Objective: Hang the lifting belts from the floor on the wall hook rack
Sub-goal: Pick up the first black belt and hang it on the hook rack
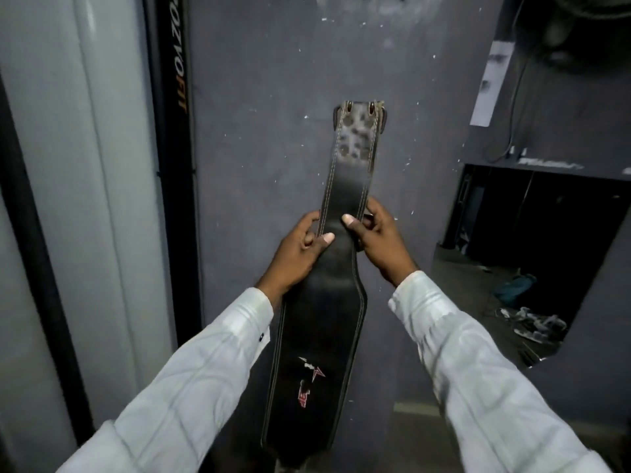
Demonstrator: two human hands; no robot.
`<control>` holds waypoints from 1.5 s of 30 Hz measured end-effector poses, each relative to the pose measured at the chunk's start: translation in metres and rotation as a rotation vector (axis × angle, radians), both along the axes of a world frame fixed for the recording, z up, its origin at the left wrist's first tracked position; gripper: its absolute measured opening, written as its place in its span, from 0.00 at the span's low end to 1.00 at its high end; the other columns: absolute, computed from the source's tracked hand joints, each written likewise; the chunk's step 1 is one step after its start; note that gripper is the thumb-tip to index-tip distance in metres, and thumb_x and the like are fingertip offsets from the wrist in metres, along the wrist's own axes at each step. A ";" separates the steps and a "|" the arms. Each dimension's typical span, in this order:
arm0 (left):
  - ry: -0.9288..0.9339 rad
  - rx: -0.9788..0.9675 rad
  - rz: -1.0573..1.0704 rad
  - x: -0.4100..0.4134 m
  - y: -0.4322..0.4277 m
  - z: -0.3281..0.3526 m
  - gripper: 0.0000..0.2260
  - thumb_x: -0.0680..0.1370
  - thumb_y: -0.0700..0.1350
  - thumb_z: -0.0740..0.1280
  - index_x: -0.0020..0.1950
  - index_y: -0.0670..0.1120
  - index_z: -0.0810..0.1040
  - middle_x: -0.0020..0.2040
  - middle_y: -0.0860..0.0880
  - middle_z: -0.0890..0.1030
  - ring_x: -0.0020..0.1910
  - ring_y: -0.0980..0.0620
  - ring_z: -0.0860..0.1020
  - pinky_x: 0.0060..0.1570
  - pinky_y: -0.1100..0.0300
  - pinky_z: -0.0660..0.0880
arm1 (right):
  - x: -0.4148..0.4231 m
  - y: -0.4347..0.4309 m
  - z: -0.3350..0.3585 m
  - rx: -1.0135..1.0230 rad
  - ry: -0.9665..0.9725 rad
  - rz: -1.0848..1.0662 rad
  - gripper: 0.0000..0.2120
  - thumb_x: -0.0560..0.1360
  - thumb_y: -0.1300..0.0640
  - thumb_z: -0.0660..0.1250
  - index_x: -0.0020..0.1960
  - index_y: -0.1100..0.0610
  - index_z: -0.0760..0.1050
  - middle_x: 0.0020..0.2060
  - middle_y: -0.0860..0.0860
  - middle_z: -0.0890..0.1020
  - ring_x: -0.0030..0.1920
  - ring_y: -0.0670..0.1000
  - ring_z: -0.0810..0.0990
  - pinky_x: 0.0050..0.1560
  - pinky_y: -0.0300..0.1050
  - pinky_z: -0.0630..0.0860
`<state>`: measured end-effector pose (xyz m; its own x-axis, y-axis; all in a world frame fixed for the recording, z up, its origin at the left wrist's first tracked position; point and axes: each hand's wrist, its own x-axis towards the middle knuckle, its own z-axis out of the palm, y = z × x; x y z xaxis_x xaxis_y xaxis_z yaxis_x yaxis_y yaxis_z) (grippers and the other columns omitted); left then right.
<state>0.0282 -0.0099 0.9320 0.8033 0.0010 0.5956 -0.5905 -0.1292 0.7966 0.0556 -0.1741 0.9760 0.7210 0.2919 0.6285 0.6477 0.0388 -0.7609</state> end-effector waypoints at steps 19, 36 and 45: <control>-0.288 -0.109 0.317 0.024 0.011 0.093 0.08 0.78 0.39 0.68 0.54 0.49 0.73 0.27 0.51 0.70 0.26 0.55 0.64 0.29 0.65 0.64 | 0.003 -0.001 -0.030 0.058 0.267 0.047 0.15 0.77 0.59 0.72 0.62 0.54 0.77 0.56 0.52 0.86 0.57 0.52 0.84 0.59 0.47 0.81; -0.291 -0.197 0.329 0.045 0.007 0.140 0.11 0.72 0.50 0.70 0.53 0.54 0.76 0.33 0.44 0.77 0.32 0.47 0.73 0.37 0.54 0.74 | 0.007 -0.022 -0.071 0.062 0.290 0.026 0.17 0.77 0.60 0.71 0.65 0.53 0.76 0.59 0.52 0.85 0.60 0.55 0.83 0.62 0.52 0.79; -0.365 -0.179 0.343 0.049 0.004 0.157 0.11 0.76 0.43 0.69 0.58 0.48 0.77 0.32 0.53 0.79 0.29 0.56 0.75 0.37 0.59 0.77 | 0.007 -0.040 -0.105 -0.121 0.519 0.132 0.19 0.78 0.57 0.71 0.67 0.53 0.74 0.60 0.51 0.84 0.59 0.50 0.84 0.59 0.44 0.81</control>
<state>0.0767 -0.0059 1.0890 0.4791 0.3549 0.8028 -0.7813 -0.2443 0.5743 0.0623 -0.2138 0.8714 0.8799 0.4486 0.1569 0.1820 -0.0131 -0.9832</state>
